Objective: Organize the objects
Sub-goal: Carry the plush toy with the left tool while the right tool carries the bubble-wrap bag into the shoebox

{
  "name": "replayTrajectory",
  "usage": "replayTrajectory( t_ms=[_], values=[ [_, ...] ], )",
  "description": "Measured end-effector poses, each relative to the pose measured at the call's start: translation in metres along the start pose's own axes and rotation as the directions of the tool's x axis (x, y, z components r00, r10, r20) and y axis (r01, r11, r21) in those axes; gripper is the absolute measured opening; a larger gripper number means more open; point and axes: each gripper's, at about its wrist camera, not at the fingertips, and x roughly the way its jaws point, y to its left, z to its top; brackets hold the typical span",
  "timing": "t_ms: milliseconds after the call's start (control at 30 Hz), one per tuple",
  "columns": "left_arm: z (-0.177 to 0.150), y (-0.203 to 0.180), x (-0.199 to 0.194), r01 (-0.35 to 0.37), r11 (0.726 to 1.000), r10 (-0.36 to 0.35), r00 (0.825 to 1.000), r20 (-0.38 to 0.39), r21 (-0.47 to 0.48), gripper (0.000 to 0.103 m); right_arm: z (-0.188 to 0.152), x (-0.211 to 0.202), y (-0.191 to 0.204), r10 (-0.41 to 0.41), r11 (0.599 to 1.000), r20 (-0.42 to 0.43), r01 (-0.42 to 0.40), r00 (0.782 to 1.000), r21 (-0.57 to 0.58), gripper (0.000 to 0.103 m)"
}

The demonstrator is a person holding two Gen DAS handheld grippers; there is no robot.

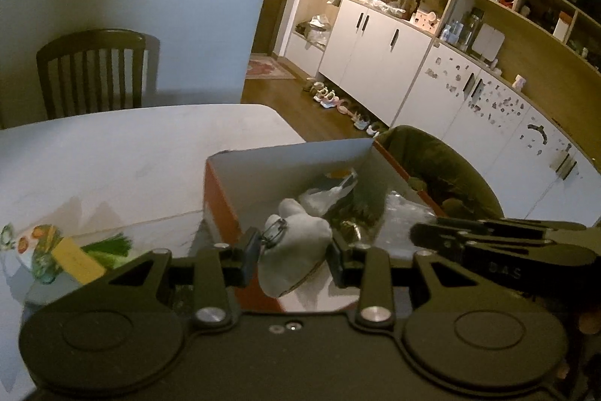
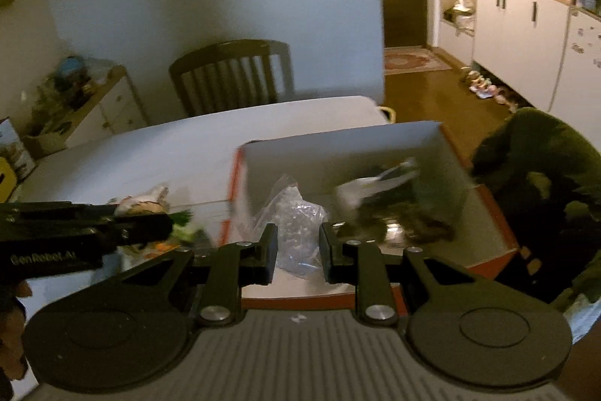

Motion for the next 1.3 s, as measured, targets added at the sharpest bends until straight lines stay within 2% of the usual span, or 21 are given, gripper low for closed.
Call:
replayTrajectory(
  t_ms=[300,600,767,900,1067,1300],
  values=[
    [0.024,-0.022,0.051,-0.054,0.998,0.055,0.997,-0.049,0.027,0.036,0.008,0.010,-0.064,-0.030,0.999,-0.018,0.030,0.999,0.025,0.023],
    [0.033,-0.039,0.107,-0.111,0.990,0.121,0.985,-0.121,0.090,0.036,0.010,0.048,-0.096,-0.025,1.000,-0.085,0.025,0.996,0.006,0.023],
    [0.034,-0.036,0.138,-0.154,0.986,0.164,0.971,-0.176,0.070,0.036,0.013,0.069,-0.101,-0.034,0.999,-0.105,0.032,0.994,-0.024,0.023],
    [0.032,-0.033,0.157,-0.191,0.977,0.206,0.956,-0.209,0.089,0.036,0.020,0.088,-0.113,-0.049,0.999,-0.121,0.048,0.991,-0.014,0.023],
    [0.029,-0.037,0.174,-0.210,0.969,0.236,0.943,-0.236,0.128,0.036,0.026,0.109,-0.119,-0.058,0.998,-0.141,0.054,0.988,-0.029,0.023],
    [0.028,-0.032,0.194,-0.232,0.964,0.260,0.921,-0.291,0.127,0.036,0.031,0.135,-0.122,-0.047,0.998,-0.191,0.040,0.981,-0.044,0.023]
  ],
)
